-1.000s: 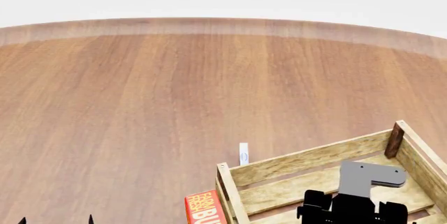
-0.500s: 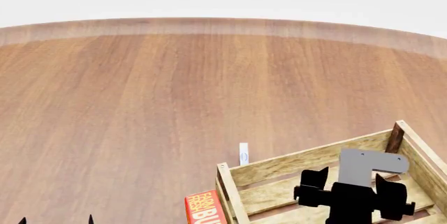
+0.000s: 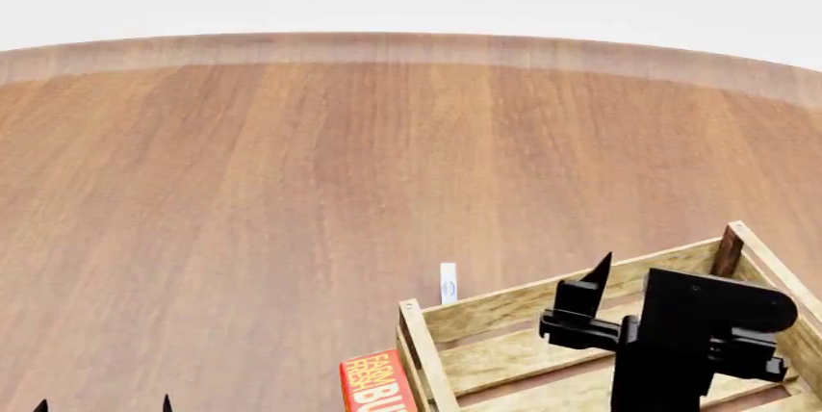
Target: Pick up the tomato sauce, and put it in the wooden tray.
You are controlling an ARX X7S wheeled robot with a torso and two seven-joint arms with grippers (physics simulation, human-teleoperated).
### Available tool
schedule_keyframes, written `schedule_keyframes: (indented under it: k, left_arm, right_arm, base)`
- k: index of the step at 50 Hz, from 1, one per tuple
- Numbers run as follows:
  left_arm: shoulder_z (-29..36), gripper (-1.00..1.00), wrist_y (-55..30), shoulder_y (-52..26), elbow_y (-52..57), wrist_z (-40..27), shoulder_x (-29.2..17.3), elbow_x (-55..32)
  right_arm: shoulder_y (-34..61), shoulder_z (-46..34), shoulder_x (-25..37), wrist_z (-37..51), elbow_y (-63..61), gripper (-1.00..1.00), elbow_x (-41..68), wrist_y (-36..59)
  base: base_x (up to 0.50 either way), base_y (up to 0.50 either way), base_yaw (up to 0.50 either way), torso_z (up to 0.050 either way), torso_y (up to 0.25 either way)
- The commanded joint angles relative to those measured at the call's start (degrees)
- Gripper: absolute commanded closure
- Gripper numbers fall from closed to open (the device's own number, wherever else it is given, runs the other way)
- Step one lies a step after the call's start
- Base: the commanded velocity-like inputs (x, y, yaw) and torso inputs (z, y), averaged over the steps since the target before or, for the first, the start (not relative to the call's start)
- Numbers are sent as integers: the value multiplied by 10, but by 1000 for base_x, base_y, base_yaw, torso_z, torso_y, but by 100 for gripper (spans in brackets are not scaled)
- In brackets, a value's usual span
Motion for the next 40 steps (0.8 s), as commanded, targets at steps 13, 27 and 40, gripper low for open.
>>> schedule_keyframes:
  k: [13, 27, 40]
  left_arm:
    - [-5, -100, 28, 1, -8, 33, 5, -12]
    - [-4, -100, 26, -3, -9, 32, 3, -14]
    - [-3, -100, 32, -6, -18, 34, 3, -16]
  right_arm:
    - [-270, 31, 4, -32, -560, -100, 86, 83]
    - [-465, 13, 2, -92, -622, -100, 84, -103]
    - [-524, -6, 11, -114, -630, -100, 87, -164]
  base:
    - [0, 0, 0, 0, 0]
    - [0, 0, 0, 0, 0]
    - [0, 0, 0, 0, 0]
